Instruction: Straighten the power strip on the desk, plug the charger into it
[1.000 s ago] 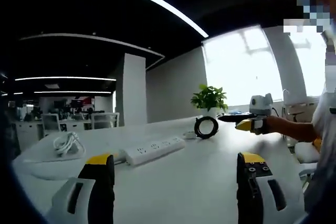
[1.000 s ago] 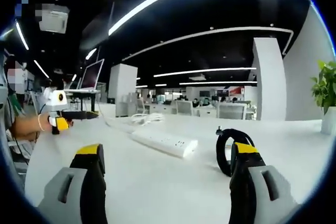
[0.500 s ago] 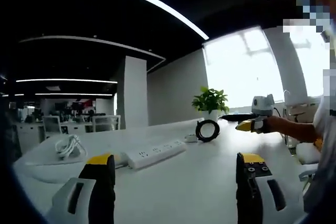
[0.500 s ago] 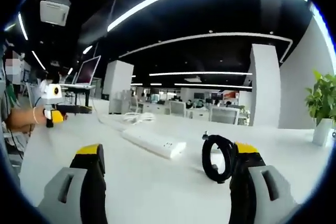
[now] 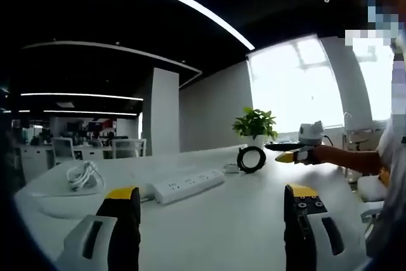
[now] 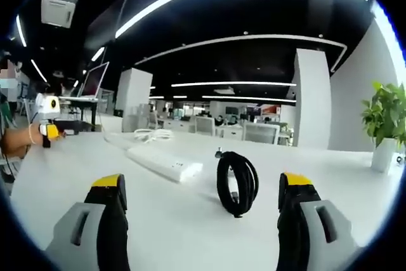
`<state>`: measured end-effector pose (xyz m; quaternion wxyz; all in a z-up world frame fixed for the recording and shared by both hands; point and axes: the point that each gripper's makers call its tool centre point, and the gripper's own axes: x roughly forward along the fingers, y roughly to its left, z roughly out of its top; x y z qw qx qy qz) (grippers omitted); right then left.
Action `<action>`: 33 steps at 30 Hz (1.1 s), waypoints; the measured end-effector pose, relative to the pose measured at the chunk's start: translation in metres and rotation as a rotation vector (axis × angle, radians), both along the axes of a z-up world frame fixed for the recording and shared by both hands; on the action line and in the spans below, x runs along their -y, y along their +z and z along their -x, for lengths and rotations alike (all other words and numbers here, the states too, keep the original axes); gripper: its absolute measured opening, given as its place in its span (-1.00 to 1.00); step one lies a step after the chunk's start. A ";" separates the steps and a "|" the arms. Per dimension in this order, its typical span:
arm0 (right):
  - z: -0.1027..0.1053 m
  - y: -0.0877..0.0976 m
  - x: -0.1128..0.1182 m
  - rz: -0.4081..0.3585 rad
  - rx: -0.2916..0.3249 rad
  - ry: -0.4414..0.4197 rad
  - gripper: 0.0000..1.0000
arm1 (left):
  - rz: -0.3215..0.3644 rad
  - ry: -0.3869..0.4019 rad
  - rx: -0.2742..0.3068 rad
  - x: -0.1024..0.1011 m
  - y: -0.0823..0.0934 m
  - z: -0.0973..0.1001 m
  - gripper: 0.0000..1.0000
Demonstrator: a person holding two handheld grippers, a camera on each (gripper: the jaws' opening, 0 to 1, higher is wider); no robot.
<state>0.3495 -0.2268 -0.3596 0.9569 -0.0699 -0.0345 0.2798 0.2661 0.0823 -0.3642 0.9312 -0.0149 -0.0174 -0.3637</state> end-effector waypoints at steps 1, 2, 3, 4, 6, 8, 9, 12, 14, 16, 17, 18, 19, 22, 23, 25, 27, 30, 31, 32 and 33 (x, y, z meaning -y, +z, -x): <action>-0.003 -0.001 0.001 0.004 -0.001 -0.004 0.98 | -0.002 0.000 0.000 0.000 0.000 0.000 0.92; -0.005 -0.002 0.003 0.013 0.003 -0.006 0.94 | -0.003 -0.001 0.000 0.000 0.000 0.000 0.92; -0.008 -0.003 0.004 0.024 0.003 -0.013 0.91 | -0.005 -0.003 -0.001 0.001 -0.001 0.000 0.91; -0.012 -0.005 0.006 0.035 0.000 -0.022 0.90 | -0.008 -0.004 -0.002 0.001 -0.001 0.001 0.91; -0.018 -0.007 0.010 0.038 -0.008 -0.032 0.89 | -0.011 -0.002 -0.003 0.001 -0.002 0.001 0.90; -0.023 -0.009 0.013 0.027 -0.023 -0.038 0.89 | -0.004 -0.002 -0.003 0.000 -0.001 0.001 0.90; -0.026 -0.010 0.014 0.024 -0.027 -0.039 0.87 | -0.001 -0.001 -0.002 0.000 0.000 0.001 0.90; -0.031 -0.013 0.018 0.010 -0.039 -0.052 0.83 | 0.007 0.004 -0.003 -0.002 0.001 0.001 0.90; -0.034 -0.016 0.019 -0.009 -0.054 -0.053 0.82 | 0.018 0.005 -0.005 -0.002 0.001 0.001 0.90; -0.036 -0.018 0.020 -0.016 -0.066 -0.058 0.80 | 0.019 0.005 -0.008 -0.002 0.000 0.001 0.89; -0.037 -0.019 0.020 -0.012 -0.070 -0.059 0.80 | 0.016 0.004 -0.008 -0.001 -0.001 0.001 0.89; -0.038 -0.020 0.020 -0.005 -0.073 -0.062 0.79 | 0.013 0.004 -0.008 -0.001 -0.001 0.001 0.89; -0.038 -0.020 0.021 0.001 -0.073 -0.064 0.79 | 0.011 0.003 -0.007 -0.001 -0.001 0.001 0.89; -0.040 -0.022 0.019 0.006 -0.081 -0.059 0.78 | 0.010 0.002 -0.006 0.000 -0.001 0.002 0.90; -0.040 -0.022 0.019 0.005 -0.085 -0.059 0.78 | 0.012 0.002 -0.007 0.001 -0.001 0.002 0.90; -0.042 -0.024 0.019 0.004 -0.095 -0.061 0.77 | 0.014 0.003 -0.009 0.001 -0.001 0.002 0.90; -0.044 -0.025 0.019 0.011 -0.101 -0.065 0.75 | 0.015 0.003 -0.011 0.001 -0.001 0.001 0.90; -0.047 -0.028 0.020 0.023 -0.118 -0.072 0.73 | 0.014 0.003 -0.011 0.002 -0.001 0.001 0.90; -0.048 -0.029 0.020 0.021 -0.121 -0.072 0.73 | 0.013 0.003 -0.010 0.002 -0.001 0.001 0.91; -0.049 -0.029 0.020 0.020 -0.126 -0.072 0.72 | 0.012 0.004 -0.010 0.003 -0.001 0.001 0.91; -0.050 -0.030 0.020 0.021 -0.129 -0.070 0.72 | 0.011 0.005 -0.011 0.003 -0.001 0.001 0.91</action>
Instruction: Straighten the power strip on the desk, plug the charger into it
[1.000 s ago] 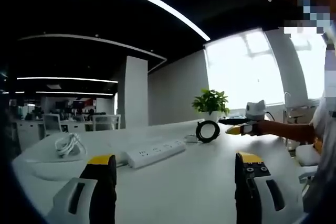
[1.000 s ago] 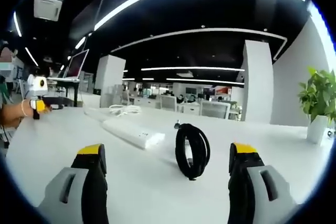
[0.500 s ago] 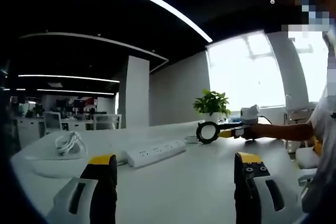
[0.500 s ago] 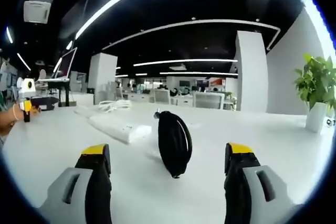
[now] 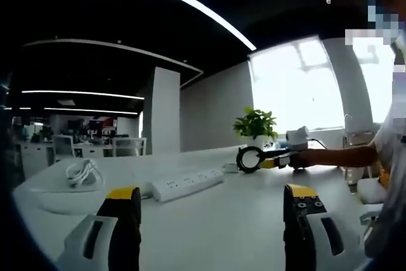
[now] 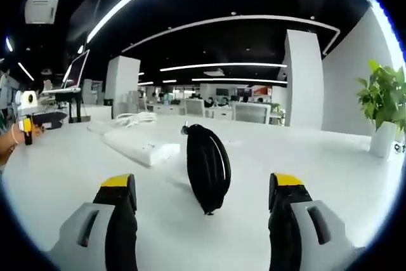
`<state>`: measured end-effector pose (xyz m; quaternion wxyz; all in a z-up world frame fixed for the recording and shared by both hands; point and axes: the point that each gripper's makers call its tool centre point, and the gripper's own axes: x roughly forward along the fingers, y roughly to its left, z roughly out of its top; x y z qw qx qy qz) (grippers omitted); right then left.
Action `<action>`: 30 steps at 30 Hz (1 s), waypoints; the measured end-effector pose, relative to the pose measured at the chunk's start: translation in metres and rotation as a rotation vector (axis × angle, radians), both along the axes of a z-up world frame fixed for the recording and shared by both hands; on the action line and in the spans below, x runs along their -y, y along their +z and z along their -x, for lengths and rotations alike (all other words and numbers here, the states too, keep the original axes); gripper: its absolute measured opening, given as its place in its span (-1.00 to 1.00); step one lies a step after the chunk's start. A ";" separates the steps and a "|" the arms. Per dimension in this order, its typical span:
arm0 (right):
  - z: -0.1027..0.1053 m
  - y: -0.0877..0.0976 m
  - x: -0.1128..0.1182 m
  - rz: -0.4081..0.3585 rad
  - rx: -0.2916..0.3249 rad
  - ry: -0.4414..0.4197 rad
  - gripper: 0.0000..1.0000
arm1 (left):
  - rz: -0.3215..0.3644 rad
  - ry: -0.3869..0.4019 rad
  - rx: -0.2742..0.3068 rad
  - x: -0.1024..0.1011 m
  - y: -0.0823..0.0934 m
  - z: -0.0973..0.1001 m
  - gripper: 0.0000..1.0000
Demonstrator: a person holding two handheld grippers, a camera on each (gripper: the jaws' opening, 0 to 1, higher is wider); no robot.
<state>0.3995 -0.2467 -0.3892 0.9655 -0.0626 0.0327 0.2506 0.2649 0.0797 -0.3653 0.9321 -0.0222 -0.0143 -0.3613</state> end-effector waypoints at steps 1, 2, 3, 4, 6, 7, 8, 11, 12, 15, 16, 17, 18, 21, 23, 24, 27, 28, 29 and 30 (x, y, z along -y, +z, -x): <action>-0.001 -0.001 0.000 0.002 -0.004 -0.001 0.72 | -0.001 0.001 0.000 0.000 0.000 0.000 0.91; -0.002 -0.001 0.001 0.003 -0.007 -0.001 0.72 | -0.001 0.002 0.000 0.000 0.000 0.000 0.91; -0.003 -0.001 0.001 0.001 -0.008 0.000 0.71 | 0.000 0.002 0.001 0.000 0.000 0.000 0.91; -0.005 -0.002 0.001 -0.002 -0.013 0.000 0.71 | 0.000 0.001 0.001 0.001 0.000 0.000 0.91; -0.006 -0.003 0.001 0.002 -0.019 -0.001 0.70 | -0.003 -0.002 0.001 0.001 0.000 0.000 0.91; -0.007 -0.003 0.001 0.003 -0.021 -0.002 0.69 | -0.004 -0.004 0.001 0.002 -0.001 0.001 0.91; -0.008 -0.006 0.002 0.010 -0.037 -0.005 0.68 | -0.005 -0.008 -0.001 0.002 -0.001 0.001 0.91; -0.007 -0.007 -0.001 0.014 -0.048 0.002 0.67 | 0.000 -0.007 -0.002 0.002 -0.001 0.002 0.91; -0.008 -0.008 -0.001 0.014 -0.049 0.001 0.67 | 0.001 -0.005 -0.001 0.001 -0.001 0.002 0.91; -0.009 -0.010 -0.003 0.020 -0.058 0.006 0.66 | 0.000 -0.001 0.000 0.001 -0.001 0.001 0.91; -0.009 -0.010 -0.004 0.022 -0.061 0.007 0.66 | -0.003 0.000 0.000 0.001 -0.002 0.001 0.91; -0.009 -0.011 -0.005 0.027 -0.063 0.010 0.65 | -0.006 0.001 0.001 0.001 -0.002 0.001 0.91; -0.009 -0.012 -0.005 0.031 -0.063 0.010 0.65 | -0.008 0.000 0.003 0.002 -0.002 0.002 0.91; -0.010 -0.013 -0.004 0.042 -0.064 0.014 0.58 | -0.012 -0.002 0.000 0.002 -0.003 0.002 0.91; -0.011 -0.013 -0.003 0.042 -0.063 0.012 0.47 | -0.008 -0.004 -0.002 0.002 -0.003 0.002 0.91; -0.011 -0.012 -0.003 0.038 -0.060 0.014 0.45 | -0.005 -0.004 -0.001 0.002 -0.002 0.002 0.91; -0.012 -0.012 -0.002 0.039 -0.066 0.011 0.40 | -0.003 -0.004 0.002 0.002 -0.002 0.003 0.91; -0.012 -0.013 -0.001 0.042 -0.075 0.011 0.39 | -0.004 -0.005 0.001 0.002 -0.002 0.003 0.91; -0.013 -0.015 -0.001 0.037 -0.084 0.008 0.39 | -0.005 -0.006 0.001 0.003 -0.002 0.003 0.91; -0.013 -0.015 -0.001 0.033 -0.088 0.008 0.38 | -0.004 -0.007 0.000 0.003 -0.002 0.003 0.91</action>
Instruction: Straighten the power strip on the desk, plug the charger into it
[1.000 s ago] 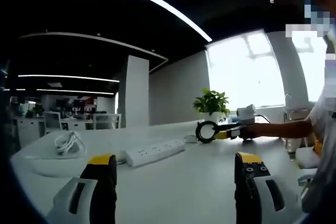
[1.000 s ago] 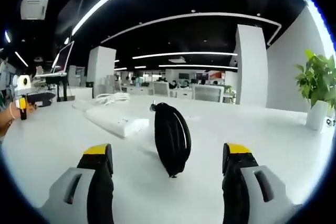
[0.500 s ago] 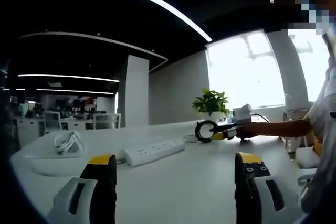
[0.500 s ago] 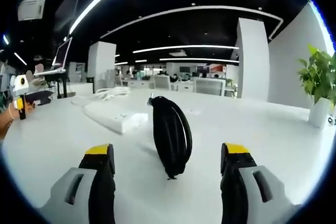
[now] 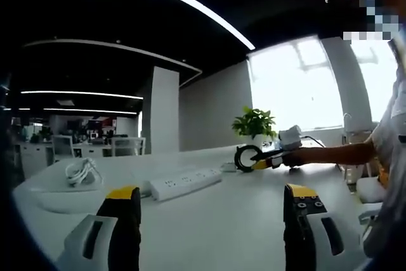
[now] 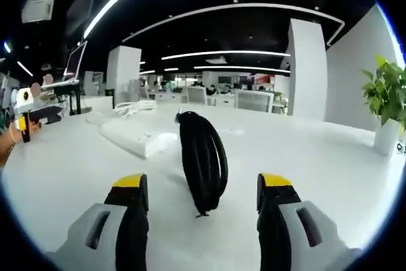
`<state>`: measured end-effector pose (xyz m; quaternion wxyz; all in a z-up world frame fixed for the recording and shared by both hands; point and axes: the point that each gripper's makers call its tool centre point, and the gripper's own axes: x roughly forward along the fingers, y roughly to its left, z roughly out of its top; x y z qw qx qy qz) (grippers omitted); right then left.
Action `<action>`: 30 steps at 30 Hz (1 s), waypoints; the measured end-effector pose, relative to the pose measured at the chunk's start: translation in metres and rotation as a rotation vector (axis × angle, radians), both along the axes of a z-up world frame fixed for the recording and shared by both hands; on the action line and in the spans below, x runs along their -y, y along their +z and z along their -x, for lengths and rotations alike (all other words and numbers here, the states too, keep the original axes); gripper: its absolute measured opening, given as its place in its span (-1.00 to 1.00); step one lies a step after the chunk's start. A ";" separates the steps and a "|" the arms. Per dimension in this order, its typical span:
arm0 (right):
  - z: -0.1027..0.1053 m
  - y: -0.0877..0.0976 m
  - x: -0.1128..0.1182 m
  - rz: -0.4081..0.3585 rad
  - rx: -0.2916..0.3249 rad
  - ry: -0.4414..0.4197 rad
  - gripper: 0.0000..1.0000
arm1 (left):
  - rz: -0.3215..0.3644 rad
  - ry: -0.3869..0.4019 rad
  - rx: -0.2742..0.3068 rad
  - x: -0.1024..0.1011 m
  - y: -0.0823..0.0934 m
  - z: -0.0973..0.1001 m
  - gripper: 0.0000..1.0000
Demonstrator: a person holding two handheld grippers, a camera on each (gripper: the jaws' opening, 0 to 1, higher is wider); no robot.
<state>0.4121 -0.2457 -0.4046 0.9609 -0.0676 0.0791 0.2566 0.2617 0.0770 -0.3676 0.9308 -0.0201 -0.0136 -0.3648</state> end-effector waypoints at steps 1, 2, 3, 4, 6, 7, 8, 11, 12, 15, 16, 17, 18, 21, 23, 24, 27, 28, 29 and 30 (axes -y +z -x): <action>0.000 -0.001 0.000 -0.004 -0.006 0.001 0.36 | 0.003 0.002 0.001 0.000 0.000 0.000 0.91; 0.000 -0.003 0.000 -0.002 -0.013 0.000 0.33 | 0.006 0.004 0.004 -0.001 0.001 0.000 0.91; 0.000 -0.004 0.000 0.004 -0.017 0.000 0.31 | 0.010 0.006 0.004 -0.001 0.002 -0.001 0.91; 0.000 -0.005 0.000 0.006 -0.019 0.001 0.29 | 0.014 0.007 0.002 -0.002 0.002 -0.001 0.91; 0.000 -0.005 0.000 0.004 -0.024 0.000 0.26 | 0.017 0.008 0.002 -0.002 0.002 -0.001 0.91; 0.000 -0.006 0.000 0.006 -0.026 0.002 0.23 | 0.017 0.007 0.001 -0.002 0.002 -0.001 0.91; -0.001 -0.007 0.000 0.010 -0.030 0.002 0.21 | 0.015 0.007 0.001 -0.002 0.002 -0.001 0.91; -0.001 -0.008 0.000 0.012 -0.036 0.000 0.14 | 0.011 0.008 0.002 -0.002 0.001 -0.001 0.91; -0.001 -0.008 0.001 0.008 -0.036 -0.001 0.11 | 0.012 0.009 0.001 -0.002 0.001 -0.001 0.91; -0.001 -0.006 0.002 -0.004 -0.035 -0.005 0.00 | 0.013 0.008 0.002 -0.003 0.001 -0.001 0.91; -0.001 -0.005 0.002 -0.007 -0.035 -0.007 -0.02 | 0.013 0.008 0.001 -0.002 0.001 -0.001 0.91; -0.001 -0.005 0.003 -0.009 -0.036 -0.011 -0.02 | 0.013 0.007 0.001 -0.002 0.001 -0.001 0.91; -0.002 -0.006 0.003 -0.010 -0.038 -0.013 -0.03 | 0.013 0.006 0.001 -0.002 0.001 0.000 0.91; -0.001 -0.006 0.003 -0.017 -0.041 -0.014 -0.11 | 0.012 0.007 0.003 -0.002 0.001 0.000 0.91; -0.001 -0.005 0.004 -0.025 -0.041 -0.018 -0.15 | 0.015 0.008 0.002 -0.002 0.001 0.000 0.91; -0.001 -0.004 0.005 -0.028 -0.040 -0.020 -0.17 | 0.016 0.008 0.002 -0.002 0.002 0.000 0.91; -0.002 -0.003 0.006 -0.029 -0.039 -0.024 -0.19 | 0.017 0.007 0.000 -0.002 0.002 0.000 0.91; -0.002 -0.004 0.006 -0.029 -0.040 -0.024 -0.21 | 0.016 0.006 0.000 -0.002 0.001 0.000 0.91; -0.002 -0.004 0.006 -0.028 -0.041 -0.024 -0.23 | 0.016 0.007 0.000 -0.002 0.001 0.000 0.91; -0.001 -0.004 0.006 -0.029 -0.043 -0.023 -0.25 | 0.016 0.007 0.001 -0.002 0.001 0.000 0.91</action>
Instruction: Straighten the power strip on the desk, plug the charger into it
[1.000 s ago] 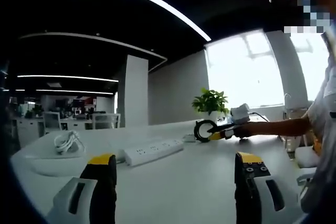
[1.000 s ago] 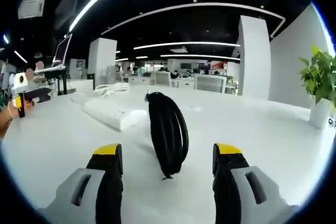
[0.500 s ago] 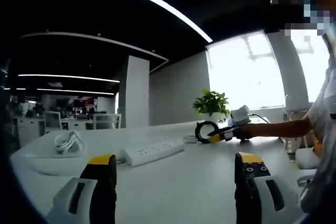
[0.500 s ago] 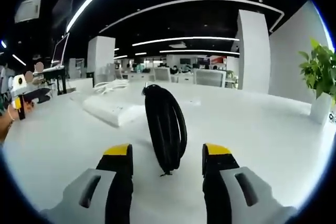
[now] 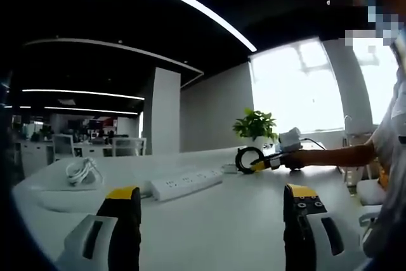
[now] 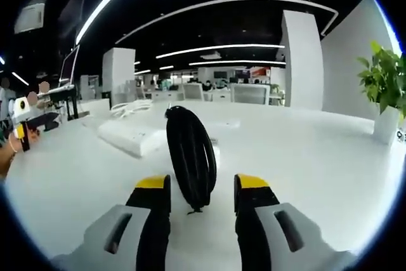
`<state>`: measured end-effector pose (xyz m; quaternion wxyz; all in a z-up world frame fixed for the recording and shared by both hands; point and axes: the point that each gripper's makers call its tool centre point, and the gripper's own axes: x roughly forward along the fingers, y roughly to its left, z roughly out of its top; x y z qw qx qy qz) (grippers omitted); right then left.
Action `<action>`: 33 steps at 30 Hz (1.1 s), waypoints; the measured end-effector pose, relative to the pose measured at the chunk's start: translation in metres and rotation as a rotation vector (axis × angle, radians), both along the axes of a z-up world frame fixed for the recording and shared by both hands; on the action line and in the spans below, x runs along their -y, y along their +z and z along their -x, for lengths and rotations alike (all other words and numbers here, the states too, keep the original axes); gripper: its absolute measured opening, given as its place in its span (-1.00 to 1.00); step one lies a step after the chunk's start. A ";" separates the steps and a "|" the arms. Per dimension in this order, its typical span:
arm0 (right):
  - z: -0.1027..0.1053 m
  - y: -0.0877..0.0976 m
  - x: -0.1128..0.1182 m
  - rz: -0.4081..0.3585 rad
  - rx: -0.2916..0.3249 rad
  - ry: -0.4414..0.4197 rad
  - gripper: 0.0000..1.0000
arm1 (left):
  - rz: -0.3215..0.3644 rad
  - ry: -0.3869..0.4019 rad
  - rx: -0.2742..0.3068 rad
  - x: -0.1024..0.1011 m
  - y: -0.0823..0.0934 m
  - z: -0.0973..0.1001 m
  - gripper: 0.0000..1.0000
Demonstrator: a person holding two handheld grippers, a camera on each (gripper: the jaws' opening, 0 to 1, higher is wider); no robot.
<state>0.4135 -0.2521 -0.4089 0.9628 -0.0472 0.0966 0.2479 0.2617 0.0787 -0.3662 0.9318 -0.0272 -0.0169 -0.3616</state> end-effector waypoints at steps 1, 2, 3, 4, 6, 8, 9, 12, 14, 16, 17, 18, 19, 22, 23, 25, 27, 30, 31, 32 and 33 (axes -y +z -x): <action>0.000 0.000 0.000 0.000 -0.002 0.000 -0.27 | 0.000 0.000 0.000 0.000 0.000 0.000 0.91; 0.000 -0.001 0.000 0.002 -0.003 0.001 -0.28 | 0.000 0.000 0.001 0.000 0.000 0.000 0.91; 0.000 -0.001 0.000 0.005 -0.002 0.002 -0.30 | 0.001 0.001 0.001 0.000 0.000 0.000 0.90; 0.001 -0.001 -0.001 0.006 -0.002 0.005 -0.32 | 0.001 0.000 0.000 0.000 0.000 0.000 0.90; 0.001 -0.002 -0.002 0.008 -0.006 0.005 -0.35 | 0.003 -0.001 -0.001 0.000 0.000 0.000 0.90; 0.001 -0.002 -0.001 0.008 -0.007 0.005 -0.38 | 0.000 -0.001 -0.001 0.000 0.000 0.000 0.90; 0.001 -0.002 -0.001 0.008 -0.008 0.005 -0.39 | -0.001 -0.001 -0.001 0.000 -0.001 0.000 0.90; 0.001 -0.003 -0.001 0.013 -0.011 0.005 -0.43 | -0.001 0.000 0.000 0.000 -0.001 0.000 0.90; 0.002 -0.003 -0.001 0.013 -0.011 0.005 -0.46 | 0.002 -0.002 0.000 0.001 0.000 0.000 0.90; 0.002 -0.004 -0.001 0.014 -0.012 0.004 -0.48 | -0.001 -0.003 0.000 0.001 -0.001 0.000 0.90; 0.002 -0.004 -0.001 0.015 -0.013 0.005 -0.49 | -0.004 -0.002 -0.001 0.001 -0.002 0.000 0.90; 0.002 -0.004 -0.001 0.014 -0.015 0.005 -0.50 | -0.007 -0.002 -0.001 0.001 -0.002 0.000 0.90; 0.002 -0.004 -0.001 0.015 -0.015 0.005 -0.51 | -0.008 -0.003 -0.001 0.001 -0.002 0.000 0.90; 0.003 -0.005 -0.002 0.017 -0.014 0.009 -0.55 | -0.007 -0.003 0.000 0.001 -0.002 0.001 0.90; 0.003 -0.005 -0.002 0.021 -0.014 0.009 -0.58 | -0.007 -0.002 0.000 0.001 -0.002 0.001 0.90; 0.003 -0.005 -0.002 0.028 -0.011 0.011 -0.63 | -0.009 -0.001 0.000 0.000 -0.003 0.001 0.90; 0.002 -0.005 -0.002 0.027 -0.011 0.012 -0.66 | -0.013 0.001 0.002 0.000 -0.003 0.001 0.90; 0.003 -0.005 -0.003 0.024 -0.014 0.016 -0.73 | -0.010 0.001 0.002 0.000 -0.003 0.001 0.90; 0.003 -0.005 -0.003 0.021 -0.015 0.015 -0.73 | -0.009 0.001 0.002 0.000 -0.003 0.001 0.90; 0.003 -0.005 -0.003 0.020 -0.016 0.015 -0.74 | -0.009 0.000 0.001 0.000 -0.003 0.001 0.90; 0.003 -0.006 -0.003 0.019 -0.019 0.014 -0.74 | -0.010 0.000 0.001 0.000 -0.003 0.001 0.90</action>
